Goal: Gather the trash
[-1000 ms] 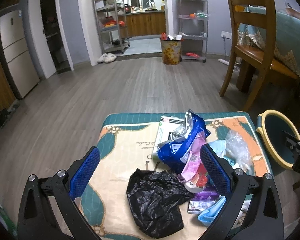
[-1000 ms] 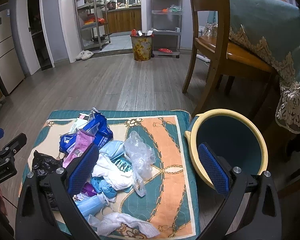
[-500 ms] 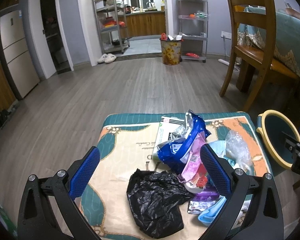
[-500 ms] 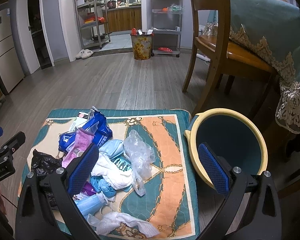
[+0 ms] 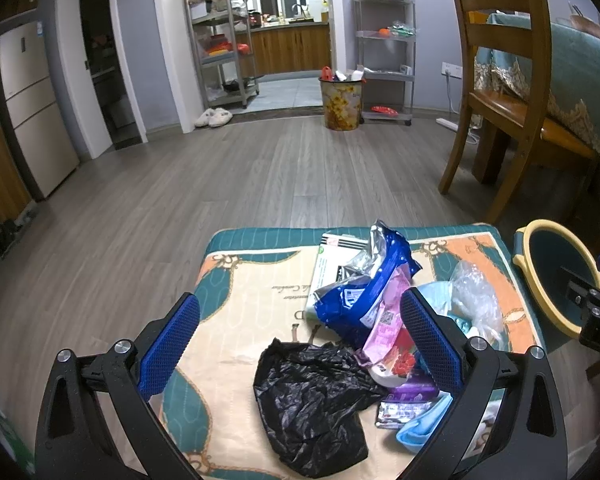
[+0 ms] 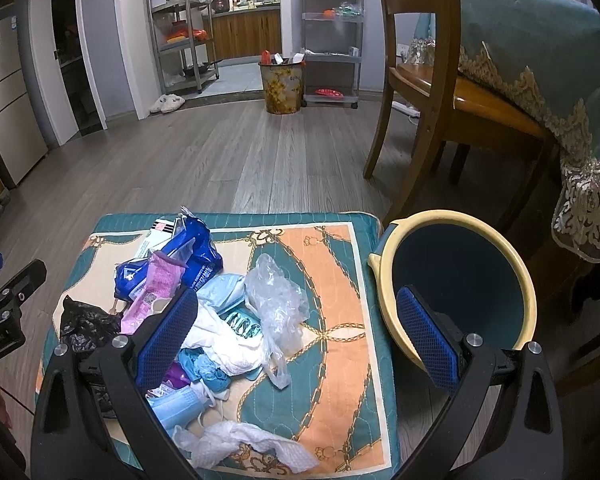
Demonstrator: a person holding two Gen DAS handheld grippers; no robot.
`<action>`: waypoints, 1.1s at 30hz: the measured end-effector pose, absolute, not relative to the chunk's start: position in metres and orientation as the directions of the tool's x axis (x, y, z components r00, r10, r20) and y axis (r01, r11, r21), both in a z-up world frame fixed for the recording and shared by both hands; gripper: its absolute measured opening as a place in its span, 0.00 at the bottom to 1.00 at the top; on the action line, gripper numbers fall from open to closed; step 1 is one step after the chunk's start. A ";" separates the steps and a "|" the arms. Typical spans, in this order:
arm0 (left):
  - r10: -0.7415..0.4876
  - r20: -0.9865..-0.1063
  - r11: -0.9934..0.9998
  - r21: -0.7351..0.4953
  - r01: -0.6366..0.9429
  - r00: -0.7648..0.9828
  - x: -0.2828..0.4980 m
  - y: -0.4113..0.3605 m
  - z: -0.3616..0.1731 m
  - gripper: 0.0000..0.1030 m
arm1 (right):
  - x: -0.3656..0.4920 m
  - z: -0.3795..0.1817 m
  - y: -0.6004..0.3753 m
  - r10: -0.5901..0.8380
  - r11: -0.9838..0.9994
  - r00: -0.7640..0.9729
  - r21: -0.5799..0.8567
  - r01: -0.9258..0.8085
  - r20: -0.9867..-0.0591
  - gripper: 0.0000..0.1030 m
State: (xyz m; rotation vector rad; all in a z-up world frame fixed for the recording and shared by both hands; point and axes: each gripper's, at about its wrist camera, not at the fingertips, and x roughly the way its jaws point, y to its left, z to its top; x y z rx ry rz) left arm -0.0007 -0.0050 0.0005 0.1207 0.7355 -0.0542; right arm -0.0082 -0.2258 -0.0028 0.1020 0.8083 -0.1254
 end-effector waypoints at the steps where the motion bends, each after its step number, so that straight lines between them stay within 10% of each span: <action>1: -0.007 -0.672 0.992 0.090 0.092 0.741 -0.001 -0.005 0.001 0.97 | -0.008 -0.003 -0.226 -0.073 0.988 0.683 0.043 0.152 -0.727 0.95; 33: -0.049 -0.688 0.990 0.060 0.124 0.724 0.006 0.004 -0.003 0.97 | -0.008 -0.007 -0.226 -0.094 0.993 0.669 -0.019 0.118 -0.737 0.95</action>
